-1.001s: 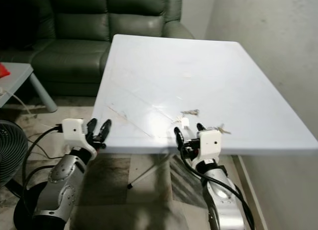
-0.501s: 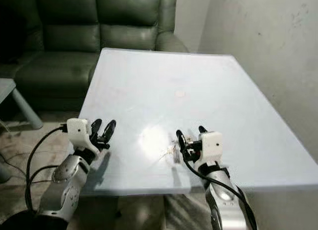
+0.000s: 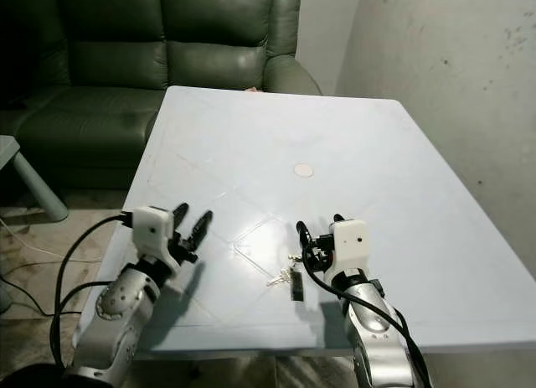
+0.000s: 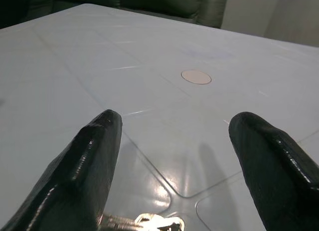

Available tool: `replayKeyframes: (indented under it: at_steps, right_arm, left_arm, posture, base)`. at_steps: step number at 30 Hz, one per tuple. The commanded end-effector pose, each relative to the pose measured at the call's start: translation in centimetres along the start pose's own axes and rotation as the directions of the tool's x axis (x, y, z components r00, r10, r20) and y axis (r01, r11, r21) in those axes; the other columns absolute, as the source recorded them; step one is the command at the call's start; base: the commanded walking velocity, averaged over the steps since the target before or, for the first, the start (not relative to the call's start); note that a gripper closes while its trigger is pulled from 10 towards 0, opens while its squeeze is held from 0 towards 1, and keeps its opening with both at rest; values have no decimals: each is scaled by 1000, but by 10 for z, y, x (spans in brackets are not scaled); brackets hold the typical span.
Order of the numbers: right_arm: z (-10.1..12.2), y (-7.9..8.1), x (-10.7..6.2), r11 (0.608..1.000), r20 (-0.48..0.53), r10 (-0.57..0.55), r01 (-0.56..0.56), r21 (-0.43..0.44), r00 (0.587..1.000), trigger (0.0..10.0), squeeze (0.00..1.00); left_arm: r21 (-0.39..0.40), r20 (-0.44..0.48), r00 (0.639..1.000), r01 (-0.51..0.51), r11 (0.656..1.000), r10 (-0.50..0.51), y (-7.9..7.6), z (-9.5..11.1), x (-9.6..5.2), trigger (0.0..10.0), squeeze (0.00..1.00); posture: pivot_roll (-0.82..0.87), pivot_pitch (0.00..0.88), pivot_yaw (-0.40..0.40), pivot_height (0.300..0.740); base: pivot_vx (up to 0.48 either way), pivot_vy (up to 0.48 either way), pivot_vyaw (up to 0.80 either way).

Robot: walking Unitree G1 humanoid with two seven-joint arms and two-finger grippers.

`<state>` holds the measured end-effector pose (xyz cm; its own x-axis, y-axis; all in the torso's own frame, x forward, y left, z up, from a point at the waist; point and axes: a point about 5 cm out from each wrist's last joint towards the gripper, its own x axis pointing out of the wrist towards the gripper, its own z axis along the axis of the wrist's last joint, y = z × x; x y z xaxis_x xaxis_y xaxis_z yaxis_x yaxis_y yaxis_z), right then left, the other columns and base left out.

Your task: Hang keys on a hook

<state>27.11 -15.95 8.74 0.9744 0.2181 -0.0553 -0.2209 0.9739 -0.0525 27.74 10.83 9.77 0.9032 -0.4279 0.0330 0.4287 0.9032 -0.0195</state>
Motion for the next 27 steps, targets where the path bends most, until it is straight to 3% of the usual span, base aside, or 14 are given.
replayKeyframes:
  at_steps: [1,6,15,16,17,18,19,21,22,23,24,26,27]
  right_arm:
    - [-3,-4,-3,1000,-20,15,-15,-10,1000,10000,0]
    - [-11,-4,-12,996,-74,87,-90,-29,993,10000,0]
    - [-24,4,-22,991,-139,121,-127,-38,983,10000,0]
    - [-25,4,-23,991,-144,135,-136,6,980,7176,0]
    - [-25,4,-24,990,-139,142,-141,18,980,7922,0]
    - [-24,4,-25,989,-133,149,-146,29,980,5451,0]
    - [-24,2,-26,988,-127,150,-145,48,981,4275,0]
    - [-25,0,-27,989,-129,141,-135,58,982,4431,0]
    - [-25,-1,-27,989,-127,137,-128,77,982,0,0]
    - [-25,-1,-27,989,-127,137,-128,77,982,0,0]
    - [-25,-3,-27,989,-127,124,-112,101,984,2353,0]
    - [-26,-5,-27,990,-134,109,-94,108,985,2235,0]
    - [-26,-6,-27,990,-138,96,-81,113,986,4902,0]
  left_arm:
    - [37,10,997,71,997,-71,-11,3,-1,10000,0]
    - [39,1,992,129,991,-129,-26,-2,-5,10000,0]
    - [37,-7,986,165,986,-165,-36,-4,-8,10000,0]
    - [36,-6,986,166,986,-166,-35,-3,-8,10000,0]
    - [36,-6,986,165,986,-165,-35,-3,-8,10000,0]
    - [36,-5,986,165,986,-165,-35,-3,-8,10000,0]
    - [35,-6,987,164,986,-164,-35,-3,-8,10000,0]
    - [37,-7,987,163,986,-163,-35,-3,-8,10000,0]
    - [37,-7,987,163,986,-162,-35,-3,-8,10000,0]
    - [37,-7,987,163,986,-162,-35,-3,-8,10000,0]
    - [37,-8,987,162,986,-162,-35,-3,-8,10000,0]
    - [37,-8,987,161,986,-161,-34,-3,-8,10000,0]
    - [37,-8,987,160,986,-160,-34,-3,-8,10000,0]
  posture:
    - [-66,0,-75,740]
    - [-82,0,-71,740]
    - [-90,0,-67,740]
    - [-90,0,-65,740]
    - [-90,0,-65,740]
    - [-90,0,-65,740]
    - [-91,0,-63,740]
    - [-92,0,-63,740]
    - [-91,0,-63,740]
    - [-91,0,-63,740]
    - [-92,0,-62,740]
    - [-92,3,-63,740]
    - [-92,3,-63,740]
  base:
    - [0,0,0]
    - [0,0,0]
    - [0,0,0]
    - [0,0,0]
    - [0,0,0]
    - [0,0,0]
    - [0,0,0]
    - [0,0,0]
    - [0,0,0]
    - [0,0,0]
    - [0,0,0]
    - [0,0,0]
    - [0,0,0]
